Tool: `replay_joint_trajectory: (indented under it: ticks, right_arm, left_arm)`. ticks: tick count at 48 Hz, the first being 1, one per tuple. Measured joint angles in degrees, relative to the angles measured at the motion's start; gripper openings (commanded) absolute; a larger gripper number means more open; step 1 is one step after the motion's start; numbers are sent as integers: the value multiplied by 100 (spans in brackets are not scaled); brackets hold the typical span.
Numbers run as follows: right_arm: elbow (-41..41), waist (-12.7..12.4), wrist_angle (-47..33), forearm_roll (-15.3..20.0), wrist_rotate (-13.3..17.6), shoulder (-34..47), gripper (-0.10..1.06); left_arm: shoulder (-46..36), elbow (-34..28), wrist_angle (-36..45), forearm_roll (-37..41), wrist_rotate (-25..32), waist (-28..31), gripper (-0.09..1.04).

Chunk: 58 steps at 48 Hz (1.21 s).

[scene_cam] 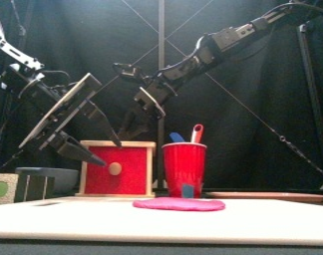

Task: Get the cutter from the drawer then cut the dough then place the extra dough in the bowl
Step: Open the drawer

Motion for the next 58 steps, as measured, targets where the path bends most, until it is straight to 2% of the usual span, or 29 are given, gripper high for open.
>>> replay_joint_trajectory:
  ticks: [20, 58]
  right_arm:
    - [-44, 62, 18, 0, 0, 26, 3]
    - [-53, 70, 18, 0, 9, 35, 3]
  left_arm:
    - [123, -26, -229, -62, 62, 536, 75]
    - [510, -141, -220, 105, 62, 791, 75]
